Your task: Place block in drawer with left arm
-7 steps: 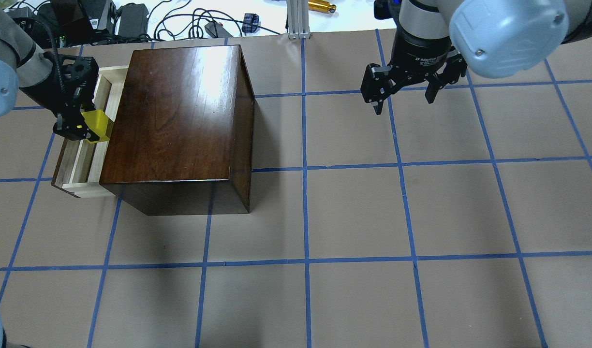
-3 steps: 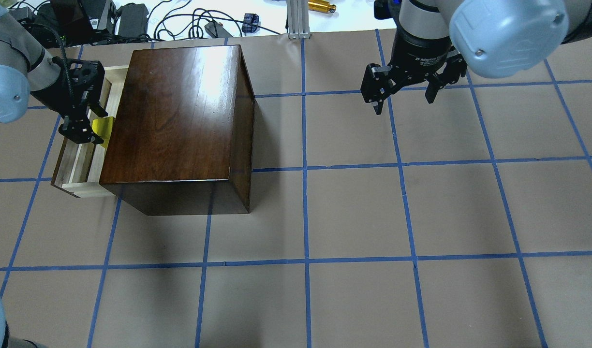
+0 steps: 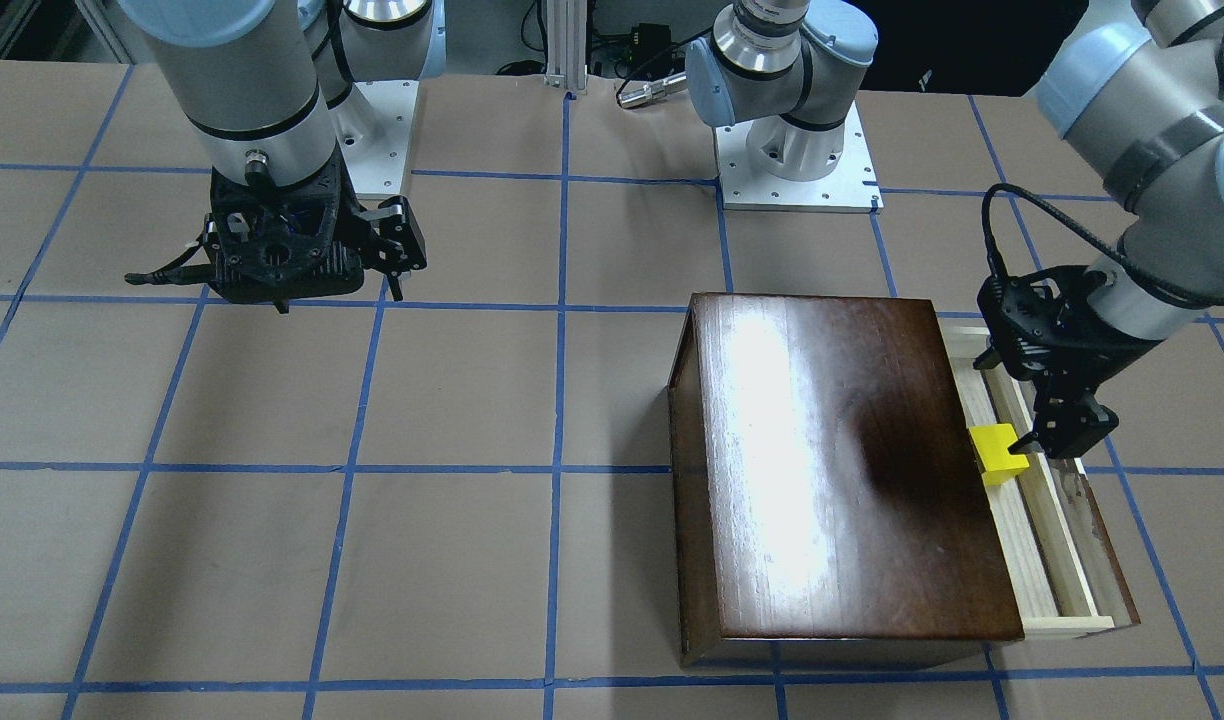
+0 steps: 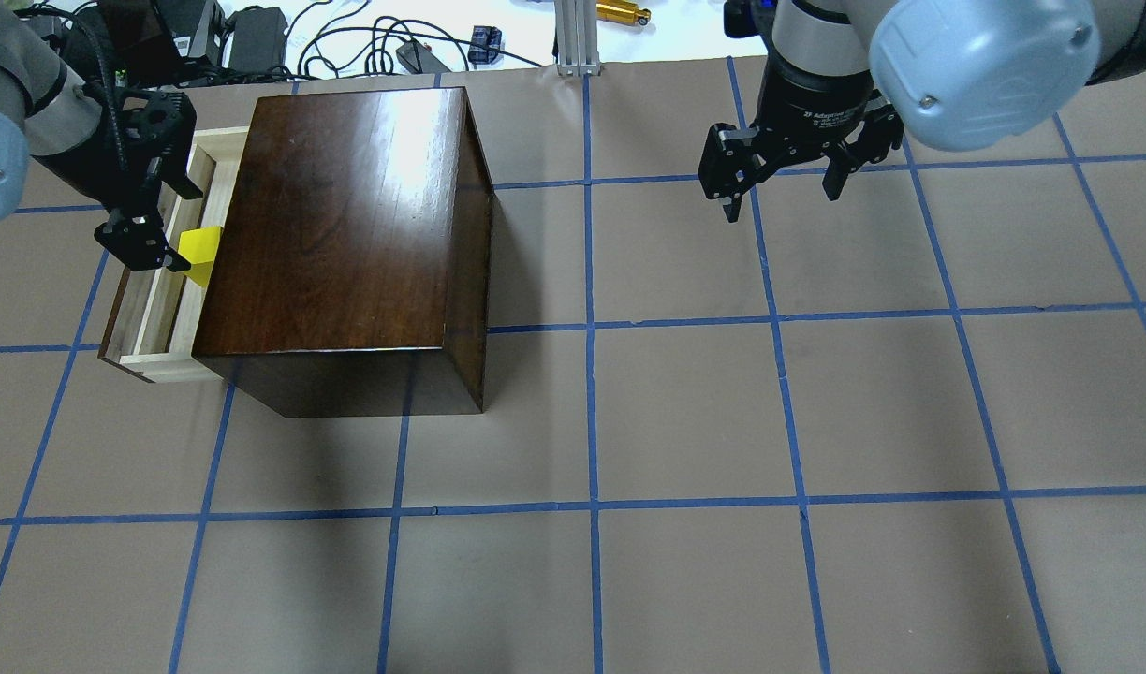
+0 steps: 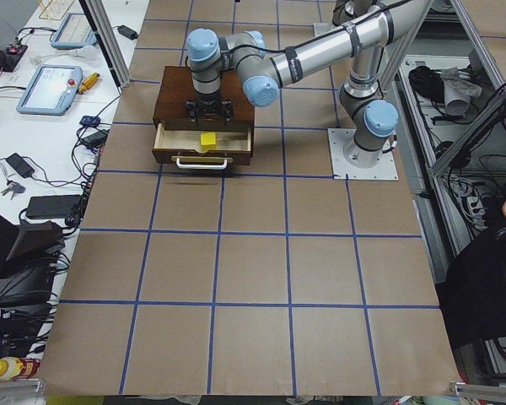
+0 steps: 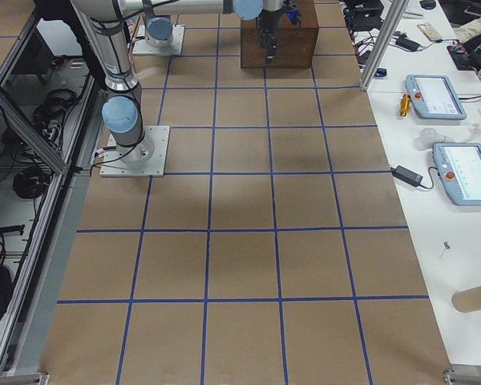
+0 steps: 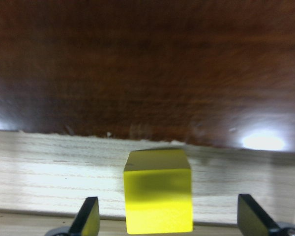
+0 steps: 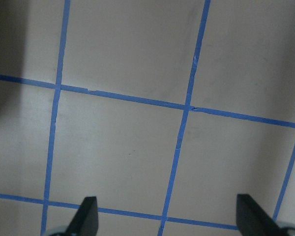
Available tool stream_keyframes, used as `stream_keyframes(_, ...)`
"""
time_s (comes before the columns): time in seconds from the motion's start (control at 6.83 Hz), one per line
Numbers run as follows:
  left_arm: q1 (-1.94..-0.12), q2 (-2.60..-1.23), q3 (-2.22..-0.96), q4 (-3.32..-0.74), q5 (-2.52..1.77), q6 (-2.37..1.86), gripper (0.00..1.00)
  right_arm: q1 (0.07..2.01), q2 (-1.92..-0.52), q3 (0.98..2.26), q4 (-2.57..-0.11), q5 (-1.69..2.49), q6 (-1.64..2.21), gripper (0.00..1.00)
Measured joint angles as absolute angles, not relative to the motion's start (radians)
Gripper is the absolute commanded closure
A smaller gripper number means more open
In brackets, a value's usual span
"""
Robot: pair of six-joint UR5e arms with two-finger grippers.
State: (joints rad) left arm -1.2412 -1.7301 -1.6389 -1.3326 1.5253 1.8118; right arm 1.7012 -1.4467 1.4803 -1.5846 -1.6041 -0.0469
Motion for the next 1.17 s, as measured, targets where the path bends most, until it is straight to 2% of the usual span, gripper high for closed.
stream_keyframes(0.59, -1.293, -1.545, -1.641, -1.574, 1.518, 1.434, 0.0, 1.701, -1.447, 1.48, -1.585, -1.604, -0.047, 0.0)
stream_keyframes(1.17, -1.469, -1.515, -1.633, -1.595, 1.538, 0.749, 0.0, 1.701, -1.447, 1.48, -1.585, -1.604, -0.047, 0.0)
